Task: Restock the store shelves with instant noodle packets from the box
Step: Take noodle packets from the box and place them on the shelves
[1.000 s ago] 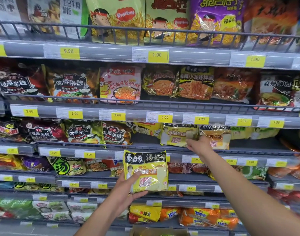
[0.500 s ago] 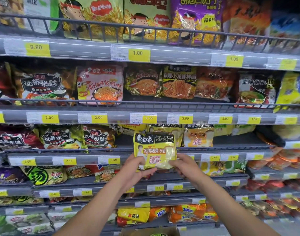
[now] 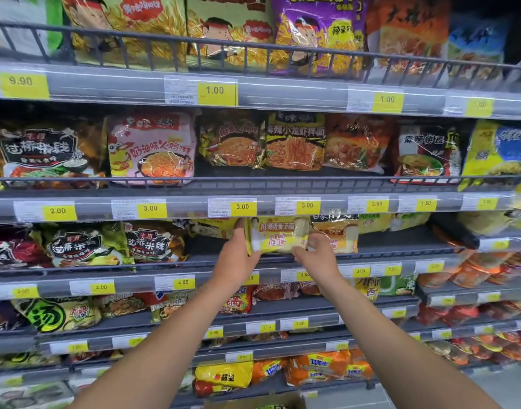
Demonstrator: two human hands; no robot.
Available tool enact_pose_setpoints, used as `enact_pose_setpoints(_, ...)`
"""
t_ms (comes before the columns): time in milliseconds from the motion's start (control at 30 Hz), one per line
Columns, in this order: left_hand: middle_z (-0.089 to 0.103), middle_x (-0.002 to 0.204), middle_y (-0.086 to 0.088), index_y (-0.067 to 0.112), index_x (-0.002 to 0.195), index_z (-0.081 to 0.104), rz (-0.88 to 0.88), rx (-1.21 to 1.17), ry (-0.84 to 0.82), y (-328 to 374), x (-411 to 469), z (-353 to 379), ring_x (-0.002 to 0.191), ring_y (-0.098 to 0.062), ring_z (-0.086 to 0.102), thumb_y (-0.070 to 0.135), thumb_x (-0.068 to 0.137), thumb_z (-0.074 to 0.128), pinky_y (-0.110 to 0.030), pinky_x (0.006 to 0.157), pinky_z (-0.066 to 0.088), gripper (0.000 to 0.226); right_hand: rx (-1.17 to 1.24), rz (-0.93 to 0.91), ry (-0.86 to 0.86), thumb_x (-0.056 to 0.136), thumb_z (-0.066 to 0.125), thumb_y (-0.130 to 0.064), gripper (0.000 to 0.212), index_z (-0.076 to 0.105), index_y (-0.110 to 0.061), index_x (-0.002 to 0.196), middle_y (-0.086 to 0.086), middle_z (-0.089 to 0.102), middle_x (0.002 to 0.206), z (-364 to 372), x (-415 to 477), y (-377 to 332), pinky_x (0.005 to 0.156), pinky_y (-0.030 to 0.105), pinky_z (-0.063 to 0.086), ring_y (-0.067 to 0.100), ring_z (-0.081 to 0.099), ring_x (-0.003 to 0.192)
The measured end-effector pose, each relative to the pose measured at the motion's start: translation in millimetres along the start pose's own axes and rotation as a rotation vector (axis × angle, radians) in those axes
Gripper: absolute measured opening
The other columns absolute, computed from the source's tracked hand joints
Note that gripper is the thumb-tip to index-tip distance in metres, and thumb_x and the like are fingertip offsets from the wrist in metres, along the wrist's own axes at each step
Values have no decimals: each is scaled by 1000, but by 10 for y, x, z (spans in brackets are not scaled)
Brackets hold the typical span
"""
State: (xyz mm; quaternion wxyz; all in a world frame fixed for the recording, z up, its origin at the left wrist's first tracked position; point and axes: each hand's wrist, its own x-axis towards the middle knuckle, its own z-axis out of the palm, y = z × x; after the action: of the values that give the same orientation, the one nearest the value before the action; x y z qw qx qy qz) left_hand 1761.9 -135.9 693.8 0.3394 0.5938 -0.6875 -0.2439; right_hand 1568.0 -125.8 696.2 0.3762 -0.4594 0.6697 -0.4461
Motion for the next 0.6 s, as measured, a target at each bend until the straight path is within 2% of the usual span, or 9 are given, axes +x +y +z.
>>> enact_pose_setpoints(67, 61, 114, 1, 24, 141, 34, 74, 68, -30, -58, -19, 33, 90, -18, 61, 22, 95, 65, -30, 71, 47, 56, -83, -39, -3, 90, 70, -21, 68, 35, -12, 147, 5, 48, 142, 13, 8, 21, 104, 38, 46, 24, 55, 124)
enact_pose_setpoints(167, 54, 132, -1, 28, 138, 47, 138, 134, -79, -156, -32, 82, 102, -23, 61, 17, 96, 60, -34, 83, 48, 46, -266, -179, -26, 91, 69, -22, 79, 22, -13, 154, 6, 30, 157, 30, -45, 156, 92, 30, 49, 13, 62, 107)
enact_pose_setpoints(233, 49, 140, 0, 31, 140, 49, 140, 190, -110, -204, -46, 103, 103, -26, 62, 20, 97, 57, -40, 95, 50, 45, -461, -397, -1, 92, 67, -20, 75, 25, -15, 154, 4, 20, 158, 47, -101, 272, 87, 28, 51, 16, 59, 108)
enact_pose_setpoints(300, 41, 150, -2, 37, 144, 44, 138, 317, -115, -235, -52, 110, 121, -28, 56, 27, 97, 54, -51, 110, 39, 50, -704, -592, 14, 90, 66, -19, 65, 37, -19, 149, 5, 29, 152, 58, -155, 331, 89, 32, 53, 20, 52, 118)
enact_pose_setpoints(367, 30, 156, -6, 39, 149, 39, 144, 415, -96, -236, -89, 105, 141, -30, 34, 29, 96, 54, -55, 117, 29, 56, -917, -682, 20, 87, 66, -24, 59, 47, -20, 143, 4, 44, 143, 76, -150, 368, 97, 42, 51, 24, 48, 126)
enact_pose_setpoints(433, 27, 154, -7, 35, 151, 37, 222, 517, -20, -227, -143, 98, 142, -30, 26, 26, 93, 56, -52, 117, 31, 61, -991, -664, 7, 86, 65, -28, 58, 51, -22, 141, 4, 50, 138, 101, -157, 368, 98, 46, 48, 25, 46, 127)
enact_pose_setpoints(500, 32, 150, -5, 29, 149, 42, 345, 592, 10, -243, -176, 115, 139, -28, 29, 22, 91, 58, -49, 113, 37, 61, -1005, -640, 2, 85, 64, -30, 58, 50, -23, 141, 4, 49, 138, 120, -172, 347, 99, 45, 47, 26, 45, 128)
enact_pose_setpoints(600, 39, 149, -2, 25, 149, 43, 431, 625, -86, -305, -159, 150, 138, -24, 33, 24, 93, 56, -47, 110, 39, 58, -1024, -623, -11, 86, 64, -33, 57, 49, -24, 141, 3, 48, 140, 126, -169, 346, 100, 45, 46, 26, 45, 130)
